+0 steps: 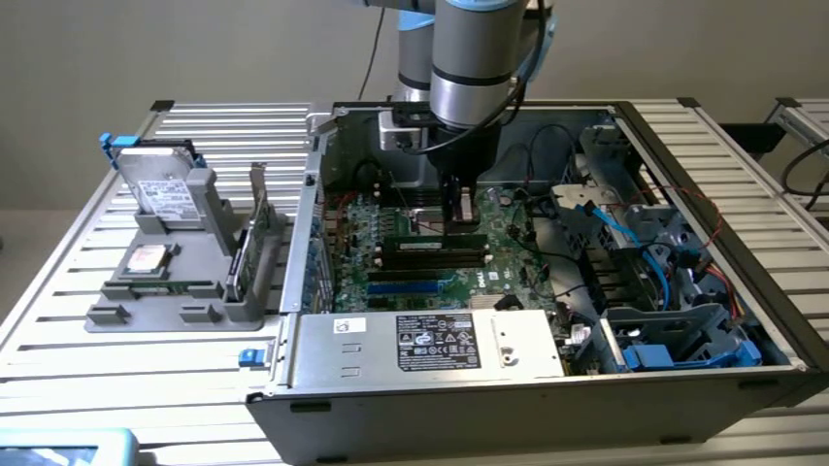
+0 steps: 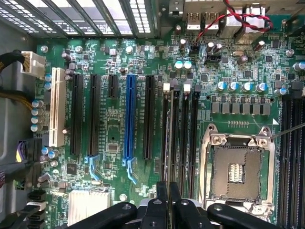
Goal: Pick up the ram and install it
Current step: 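Insert the ram into the slot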
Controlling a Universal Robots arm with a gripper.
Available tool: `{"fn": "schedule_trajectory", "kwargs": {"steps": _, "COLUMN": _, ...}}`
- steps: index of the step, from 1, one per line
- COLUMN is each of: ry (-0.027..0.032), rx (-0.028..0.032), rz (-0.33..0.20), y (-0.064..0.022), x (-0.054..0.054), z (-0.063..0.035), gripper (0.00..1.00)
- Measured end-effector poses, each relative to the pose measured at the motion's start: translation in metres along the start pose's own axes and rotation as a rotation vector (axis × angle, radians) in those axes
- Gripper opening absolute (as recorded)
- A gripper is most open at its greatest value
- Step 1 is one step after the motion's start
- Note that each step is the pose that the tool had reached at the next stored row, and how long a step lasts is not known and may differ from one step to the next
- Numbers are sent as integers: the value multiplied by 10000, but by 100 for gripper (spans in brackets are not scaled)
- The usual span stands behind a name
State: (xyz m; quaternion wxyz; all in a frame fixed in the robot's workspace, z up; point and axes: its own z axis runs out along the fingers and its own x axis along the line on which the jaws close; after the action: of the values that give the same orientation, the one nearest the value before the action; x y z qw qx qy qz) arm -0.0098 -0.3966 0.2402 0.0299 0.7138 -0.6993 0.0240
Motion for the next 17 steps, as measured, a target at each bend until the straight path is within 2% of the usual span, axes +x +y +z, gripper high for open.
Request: {"fn": "schedule_trajectory", "kwargs": {"steps": 17, "ry": 0, "rx": -6, "rz": -1, "y": -1, "x": 2, "z": 54, "gripper": 13}}
